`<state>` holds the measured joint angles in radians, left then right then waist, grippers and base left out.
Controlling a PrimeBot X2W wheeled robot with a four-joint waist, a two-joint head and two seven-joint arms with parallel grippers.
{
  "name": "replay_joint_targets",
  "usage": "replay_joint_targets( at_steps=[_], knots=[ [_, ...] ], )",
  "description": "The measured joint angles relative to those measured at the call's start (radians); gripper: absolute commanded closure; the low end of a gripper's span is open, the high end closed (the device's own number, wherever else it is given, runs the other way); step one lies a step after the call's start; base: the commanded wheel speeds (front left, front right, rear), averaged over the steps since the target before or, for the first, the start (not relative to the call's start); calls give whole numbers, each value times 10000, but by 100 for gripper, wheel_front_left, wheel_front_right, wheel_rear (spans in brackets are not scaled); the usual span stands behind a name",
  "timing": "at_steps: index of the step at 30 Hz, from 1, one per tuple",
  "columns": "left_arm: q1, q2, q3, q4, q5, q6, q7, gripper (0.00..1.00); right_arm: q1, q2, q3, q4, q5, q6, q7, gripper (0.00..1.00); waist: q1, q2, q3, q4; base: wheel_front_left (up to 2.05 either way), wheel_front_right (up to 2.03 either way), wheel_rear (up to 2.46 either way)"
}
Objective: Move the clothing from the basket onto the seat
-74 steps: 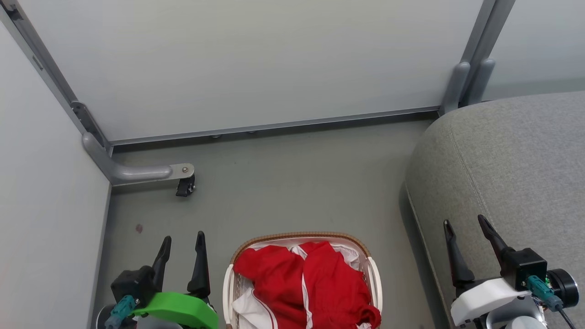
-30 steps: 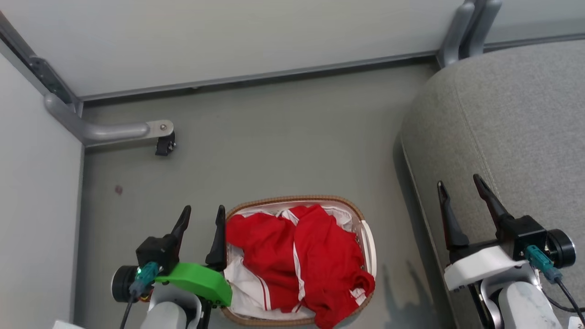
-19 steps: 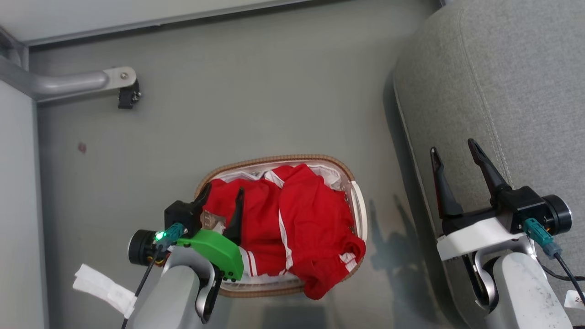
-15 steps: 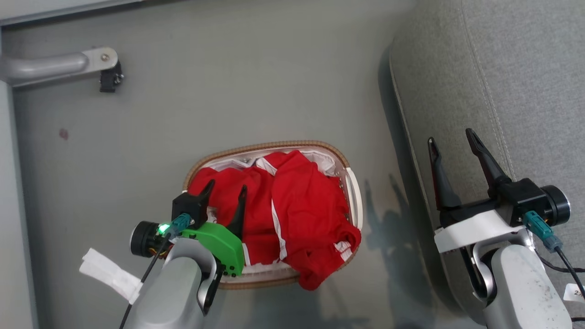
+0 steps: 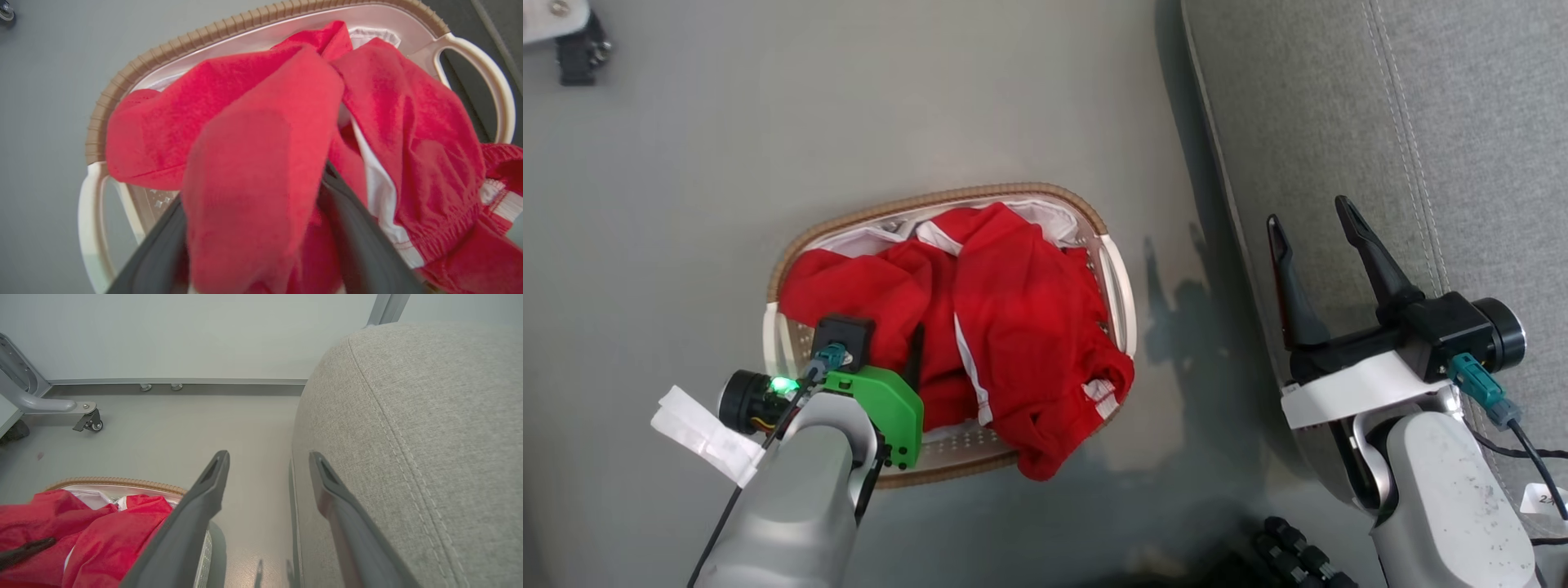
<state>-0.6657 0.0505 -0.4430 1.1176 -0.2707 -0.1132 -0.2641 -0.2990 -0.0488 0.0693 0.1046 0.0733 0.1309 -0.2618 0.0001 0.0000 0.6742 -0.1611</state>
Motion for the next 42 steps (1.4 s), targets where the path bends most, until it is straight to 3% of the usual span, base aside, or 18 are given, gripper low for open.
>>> replay_joint_targets(
  at_steps=[2, 4, 5, 6, 7, 8, 25, 34, 42],
  knots=[
    [-140, -2, -17, 291, -25, -10, 2, 0, -25, -2, 29, 2, 38, 0, 0, 0, 0, 0, 149, -93, 0, 0, 0],
    [-233, -4, -69, 568, -105, -27, 2, 38, -79, 0, 56, 2, 63, 0, 2, 0, 0, 0, 270, -173, 0, 0, 0],
    [-274, -6, -94, 662, -142, -48, 0, 63, -118, 0, 65, 6, 71, 0, 2, 0, 0, 0, 328, -210, 0, 0, 0],
    [-325, -6, -115, 744, -188, -65, 2, 75, -165, 0, 79, 10, 82, 0, 2, 0, 0, 0, 377, -242, 0, 0, 0],
    [-373, -8, -140, 779, -203, -73, 0, 95, -198, 0, 82, 13, 96, 0, 2, 0, 0, 0, 409, -262, 0, 0, 0],
    [-419, -10, -161, 800, -236, -94, 2, 100, -216, 0, 84, 23, 111, 0, 2, 0, 0, 0, 438, -281, 0, 0, 0],
    [384, -21, -295, -763, -550, -136, 2, 100, 157, 6, -36, 499, -19, 0, 2, 0, -1, 0, -821, 15, 0, 0, 0],
    [1069, 19, -362, -2470, -291, -144, 2, 100, 973, 8, -251, 775, -316, 0, 2, 0, -1, 0, -2426, 421, 0, 0, 0],
    [1335, 407, -811, -3770, 15, -144, 4, 100, 1912, 6, -217, 989, -426, 0, 2, 0, -2, 0, -4109, 768, 0, 0, 0]
  ],
)
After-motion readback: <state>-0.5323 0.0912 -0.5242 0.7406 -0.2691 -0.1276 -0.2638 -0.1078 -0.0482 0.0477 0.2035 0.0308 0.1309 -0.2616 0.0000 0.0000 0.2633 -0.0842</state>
